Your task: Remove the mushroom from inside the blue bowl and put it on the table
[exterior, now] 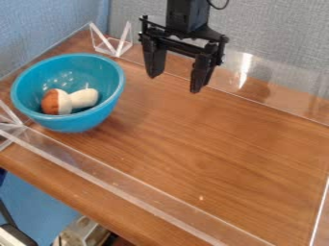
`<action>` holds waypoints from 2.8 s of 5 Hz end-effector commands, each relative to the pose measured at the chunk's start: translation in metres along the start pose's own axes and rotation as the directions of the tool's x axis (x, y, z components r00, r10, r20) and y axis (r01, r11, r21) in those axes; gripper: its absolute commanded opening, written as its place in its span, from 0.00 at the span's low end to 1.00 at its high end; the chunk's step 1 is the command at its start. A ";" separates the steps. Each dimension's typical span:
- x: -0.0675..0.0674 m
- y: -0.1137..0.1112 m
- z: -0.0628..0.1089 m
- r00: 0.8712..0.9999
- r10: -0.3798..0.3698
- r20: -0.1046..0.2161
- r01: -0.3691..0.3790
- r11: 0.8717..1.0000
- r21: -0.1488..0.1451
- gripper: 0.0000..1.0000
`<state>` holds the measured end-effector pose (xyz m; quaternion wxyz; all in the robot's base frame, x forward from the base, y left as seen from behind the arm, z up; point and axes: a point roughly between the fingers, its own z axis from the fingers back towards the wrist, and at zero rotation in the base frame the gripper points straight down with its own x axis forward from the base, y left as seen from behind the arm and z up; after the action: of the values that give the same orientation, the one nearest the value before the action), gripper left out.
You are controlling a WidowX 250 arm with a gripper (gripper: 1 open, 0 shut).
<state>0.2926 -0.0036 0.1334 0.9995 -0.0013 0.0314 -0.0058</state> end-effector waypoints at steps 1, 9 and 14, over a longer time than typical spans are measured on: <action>-0.005 0.012 0.002 1.000 -0.022 -0.003 0.022 1.000 0.011 1.00; -0.014 0.158 -0.052 0.936 -0.342 -0.089 0.348 0.935 0.067 1.00; -0.017 0.177 -0.046 0.924 -0.371 -0.094 0.380 0.919 0.102 1.00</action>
<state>0.2702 0.1672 0.0736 0.9745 0.0351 0.0848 -0.2049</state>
